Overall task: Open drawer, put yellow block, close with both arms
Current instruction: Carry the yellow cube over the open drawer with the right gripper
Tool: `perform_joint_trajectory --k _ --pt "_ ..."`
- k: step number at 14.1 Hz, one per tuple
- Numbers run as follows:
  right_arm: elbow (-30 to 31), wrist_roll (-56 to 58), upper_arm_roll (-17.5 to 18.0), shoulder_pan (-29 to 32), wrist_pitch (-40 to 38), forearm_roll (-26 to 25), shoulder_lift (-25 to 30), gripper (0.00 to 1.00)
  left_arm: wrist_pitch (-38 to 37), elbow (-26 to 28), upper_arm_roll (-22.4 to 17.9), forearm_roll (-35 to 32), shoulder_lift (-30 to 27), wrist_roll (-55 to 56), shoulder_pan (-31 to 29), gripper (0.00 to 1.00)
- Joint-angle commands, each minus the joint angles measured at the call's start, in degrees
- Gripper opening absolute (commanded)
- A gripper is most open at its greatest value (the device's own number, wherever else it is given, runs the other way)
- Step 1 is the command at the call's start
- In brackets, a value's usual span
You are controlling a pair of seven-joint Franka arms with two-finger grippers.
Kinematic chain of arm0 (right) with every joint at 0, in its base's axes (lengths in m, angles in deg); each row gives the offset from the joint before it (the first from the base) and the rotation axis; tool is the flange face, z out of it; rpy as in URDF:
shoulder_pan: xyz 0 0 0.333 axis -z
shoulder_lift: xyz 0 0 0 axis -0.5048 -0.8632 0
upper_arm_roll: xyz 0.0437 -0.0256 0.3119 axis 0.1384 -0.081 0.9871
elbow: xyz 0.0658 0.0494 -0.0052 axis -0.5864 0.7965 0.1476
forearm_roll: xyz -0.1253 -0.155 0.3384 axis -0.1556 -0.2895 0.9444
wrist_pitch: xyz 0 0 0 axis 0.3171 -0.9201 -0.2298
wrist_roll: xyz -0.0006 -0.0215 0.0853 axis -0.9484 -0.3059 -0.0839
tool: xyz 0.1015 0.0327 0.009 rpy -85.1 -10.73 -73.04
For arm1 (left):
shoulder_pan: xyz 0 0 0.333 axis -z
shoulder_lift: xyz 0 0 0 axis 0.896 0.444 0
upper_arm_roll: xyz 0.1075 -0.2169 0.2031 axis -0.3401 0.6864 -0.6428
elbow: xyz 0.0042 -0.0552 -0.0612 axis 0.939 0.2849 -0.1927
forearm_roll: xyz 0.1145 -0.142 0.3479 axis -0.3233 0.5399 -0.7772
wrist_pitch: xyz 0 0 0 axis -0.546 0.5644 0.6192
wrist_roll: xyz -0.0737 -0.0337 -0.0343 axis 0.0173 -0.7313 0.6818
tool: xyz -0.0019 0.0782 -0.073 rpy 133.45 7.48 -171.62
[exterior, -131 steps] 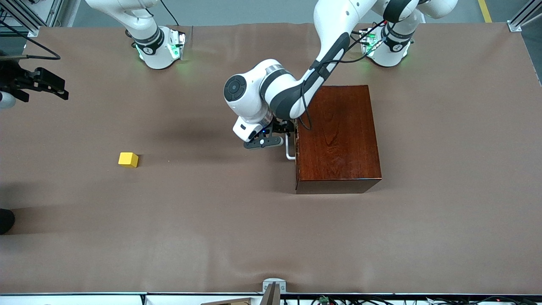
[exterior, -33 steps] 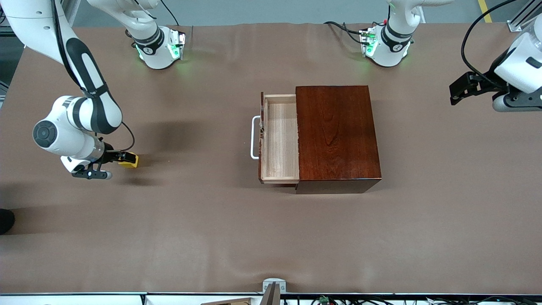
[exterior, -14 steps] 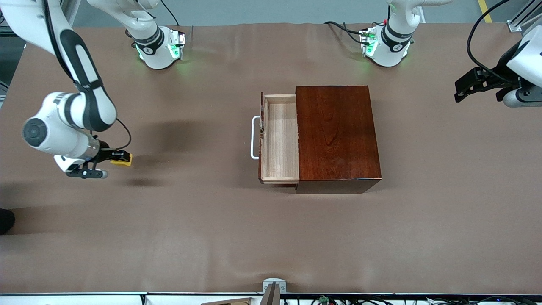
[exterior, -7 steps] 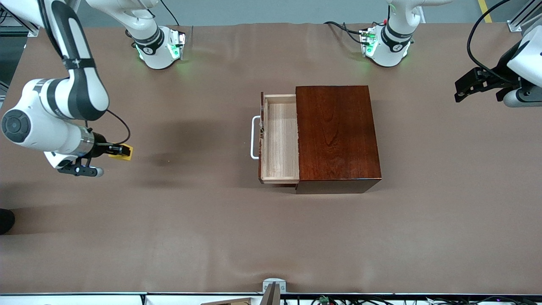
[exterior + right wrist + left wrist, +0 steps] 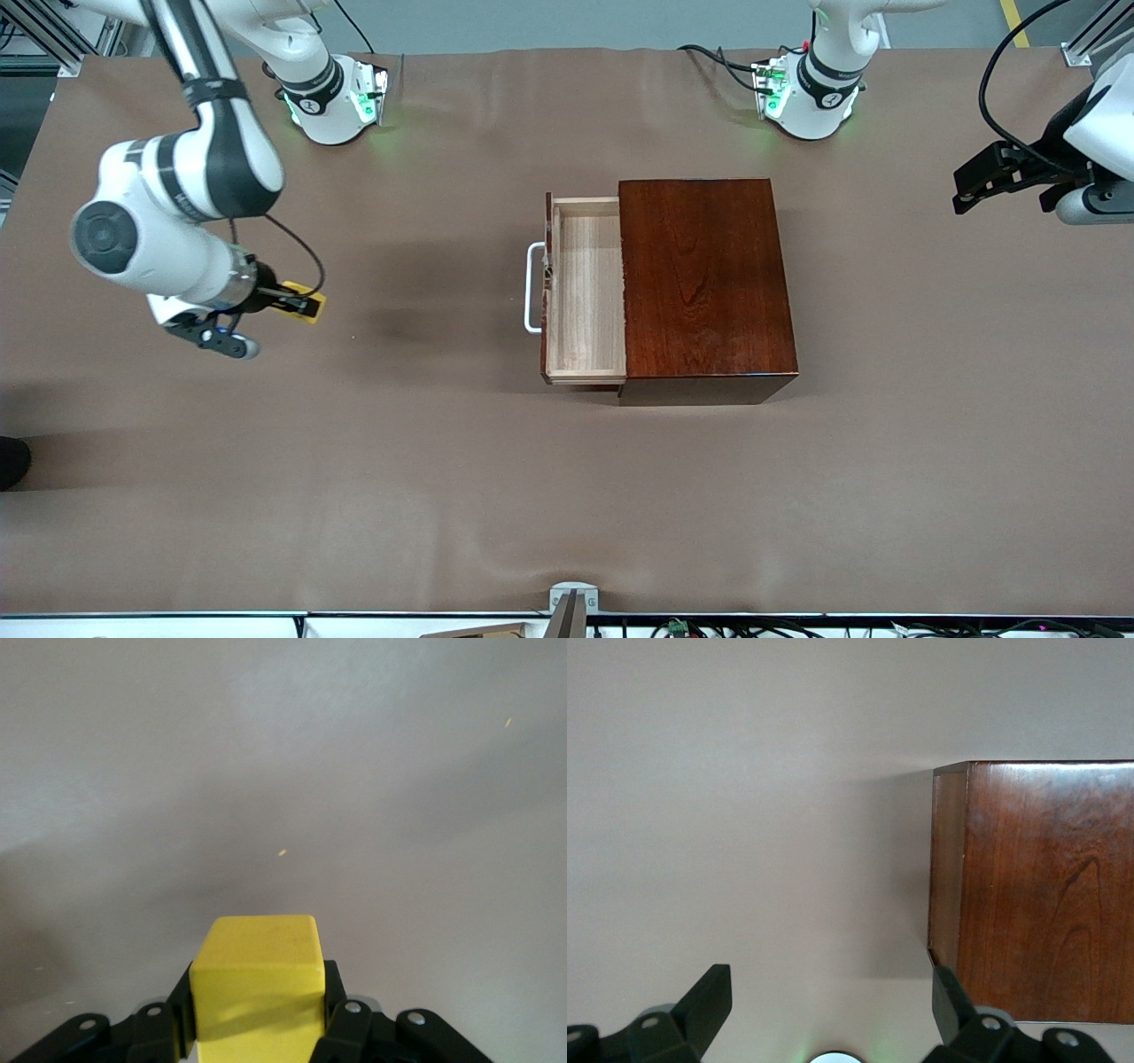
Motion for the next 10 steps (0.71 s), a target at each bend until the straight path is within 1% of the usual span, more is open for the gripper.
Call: perform_joint_trajectory --k 1,3,4,7,10 --pt "-0.7 -11.5 0.4 -4.4 -1.5 0.3 1.3 0.0 0.0 0.9 0.3 1.1 -1.5 -0.5 -0.9 1.0" --pt "-1.7 -20.0 0.4 -7.6 -1.5 1.0 1.2 0.0 0.0 0.9 0.3 1.1 -1.5 -0.5 -0.9 1.0" --pt "-2.0 -24.3 0.3 -9.1 -1.6 2.2 1.0 0.0 0.0 0.9 0.3 1.1 -1.5 -0.5 -0.9 1.0" --pt "-3.5 -31.8 0.4 -12.6 -1.6 4.1 0.8 0.0 0.0 0.9 0.3 1.1 -1.5 -0.6 -0.9 1.0" --pt "-6.5 -40.6 0.3 -16.3 -1.5 5.1 0.3 0.0 0.0 0.9 0.3 1.1 -1.5 -0.7 -0.9 1.0"
